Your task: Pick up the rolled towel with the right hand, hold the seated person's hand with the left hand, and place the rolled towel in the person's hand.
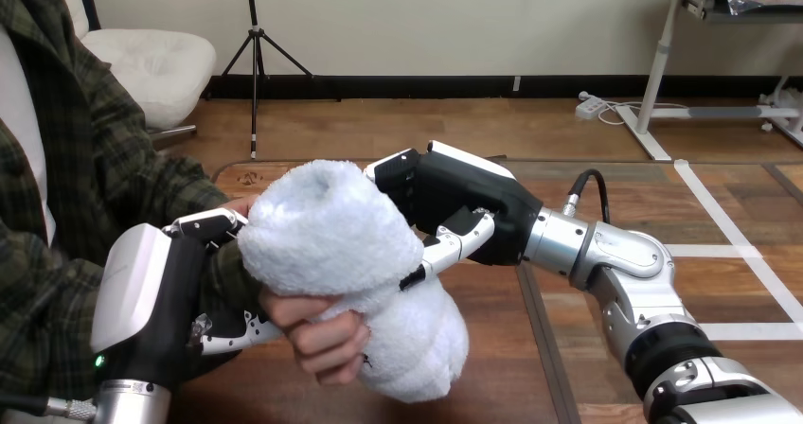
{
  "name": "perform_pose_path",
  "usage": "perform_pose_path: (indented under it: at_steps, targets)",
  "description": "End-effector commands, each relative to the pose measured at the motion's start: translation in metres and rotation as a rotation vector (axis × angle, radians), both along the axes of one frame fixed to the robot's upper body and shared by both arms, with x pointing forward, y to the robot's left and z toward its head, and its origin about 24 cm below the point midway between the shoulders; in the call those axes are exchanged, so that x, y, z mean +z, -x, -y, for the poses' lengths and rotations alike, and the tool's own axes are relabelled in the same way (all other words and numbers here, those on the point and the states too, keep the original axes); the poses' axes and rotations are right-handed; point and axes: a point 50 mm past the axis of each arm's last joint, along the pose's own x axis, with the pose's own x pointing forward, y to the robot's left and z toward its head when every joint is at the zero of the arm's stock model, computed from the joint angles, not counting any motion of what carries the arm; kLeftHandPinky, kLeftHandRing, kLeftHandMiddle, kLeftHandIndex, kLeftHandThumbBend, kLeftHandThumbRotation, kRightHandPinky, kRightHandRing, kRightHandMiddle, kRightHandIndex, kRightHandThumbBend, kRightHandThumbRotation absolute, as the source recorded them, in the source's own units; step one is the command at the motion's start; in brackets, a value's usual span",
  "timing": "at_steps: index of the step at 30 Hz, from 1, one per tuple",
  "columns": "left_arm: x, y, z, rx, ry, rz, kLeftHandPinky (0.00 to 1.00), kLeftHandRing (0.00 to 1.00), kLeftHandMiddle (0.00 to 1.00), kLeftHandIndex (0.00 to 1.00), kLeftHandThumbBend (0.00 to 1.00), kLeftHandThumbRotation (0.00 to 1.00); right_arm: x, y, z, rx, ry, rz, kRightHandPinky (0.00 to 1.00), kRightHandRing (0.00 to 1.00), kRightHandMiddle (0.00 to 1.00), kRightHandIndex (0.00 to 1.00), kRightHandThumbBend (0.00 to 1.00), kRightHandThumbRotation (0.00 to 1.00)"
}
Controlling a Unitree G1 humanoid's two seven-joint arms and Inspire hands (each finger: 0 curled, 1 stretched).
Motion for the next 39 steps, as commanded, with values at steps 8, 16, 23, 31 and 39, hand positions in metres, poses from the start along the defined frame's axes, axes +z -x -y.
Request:
perform_pose_path:
  at_steps: [8,16,23,31,39]
  targets:
    - [0.023,-0.008,0.022,-0.096,0.034,0.125,0.30,0.36,0.42,0.44,0.94,0.00,0.017,-0.007,-0.001,-0.026,0.065,0.116,0.60,0.68,0.71,0.71,0.99,0.20]
    - [0.023,-0.009,0.020,-0.097,0.034,0.123,0.31,0.36,0.42,0.44,0.94,0.00,0.030,-0.012,0.008,-0.071,0.044,0.144,0.78,0.83,0.84,0.83,1.00,0.28]
    - [0.023,-0.009,0.019,-0.101,0.036,0.125,0.31,0.36,0.42,0.44,0.94,0.00,0.039,-0.015,0.016,-0.116,0.026,0.177,0.85,0.89,0.88,0.87,1.00,0.31]
    - [0.022,-0.010,0.018,-0.097,0.031,0.118,0.31,0.36,0.42,0.44,0.94,0.00,0.051,-0.018,0.027,-0.154,0.006,0.195,0.92,0.94,0.91,0.91,1.00,0.33]
    - [0.022,-0.011,0.017,-0.099,0.031,0.116,0.31,0.36,0.42,0.44,0.94,0.00,0.058,-0.020,0.040,-0.191,-0.011,0.213,0.98,0.97,0.92,0.94,1.00,0.35]
